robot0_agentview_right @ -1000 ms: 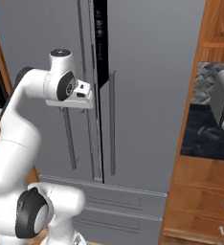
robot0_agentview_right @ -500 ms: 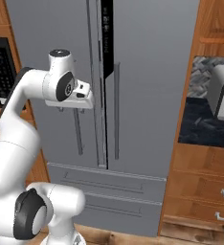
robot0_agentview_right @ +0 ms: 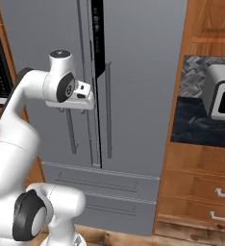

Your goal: Retrieve the butter from the fridge and place it on a plate on the dining table. Then retrieve the butter knife by the fridge and place it near the plate.

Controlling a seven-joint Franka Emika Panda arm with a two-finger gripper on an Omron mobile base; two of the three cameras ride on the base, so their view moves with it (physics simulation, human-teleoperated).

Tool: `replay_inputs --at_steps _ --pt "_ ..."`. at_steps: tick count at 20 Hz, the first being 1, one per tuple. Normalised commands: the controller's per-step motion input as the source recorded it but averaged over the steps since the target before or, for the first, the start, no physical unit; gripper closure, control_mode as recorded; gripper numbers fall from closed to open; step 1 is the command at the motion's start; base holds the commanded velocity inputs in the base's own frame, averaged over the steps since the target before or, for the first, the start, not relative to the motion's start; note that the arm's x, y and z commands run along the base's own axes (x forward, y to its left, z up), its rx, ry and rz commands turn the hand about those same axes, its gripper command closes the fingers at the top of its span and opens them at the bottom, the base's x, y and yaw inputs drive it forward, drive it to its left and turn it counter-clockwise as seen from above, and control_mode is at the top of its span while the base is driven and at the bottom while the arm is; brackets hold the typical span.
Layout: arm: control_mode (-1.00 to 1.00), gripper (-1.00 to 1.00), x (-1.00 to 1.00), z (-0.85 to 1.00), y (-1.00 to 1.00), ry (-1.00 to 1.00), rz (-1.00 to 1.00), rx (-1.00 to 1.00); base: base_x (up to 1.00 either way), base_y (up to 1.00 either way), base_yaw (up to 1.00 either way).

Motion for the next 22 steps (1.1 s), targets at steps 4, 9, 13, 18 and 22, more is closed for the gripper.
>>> replay_inputs --at_steps 4,9,13,18,22 --pt "1.00 -1.00 0.00 0.00 0.00 0.00 0.00 0.00 -0.06 -0.09 0.00" --pt "1.00 -1.00 0.00 0.00 0.00 0.00 0.00 0.00 -0.11 -0.05 -0.06" --pt "1.00 -1.00 0.00 0.00 0.00 0.00 0.00 0.00 -0.10 -0.01 -0.10" --pt "1.00 -1.00 0.00 0.00 0.00 0.00 0.00 0.00 0.00 0.00 -0.05" --pt "1.00 -1.00 0.00 0.00 0.00 0.00 0.00 0.00 0.00 0.00 0.00"
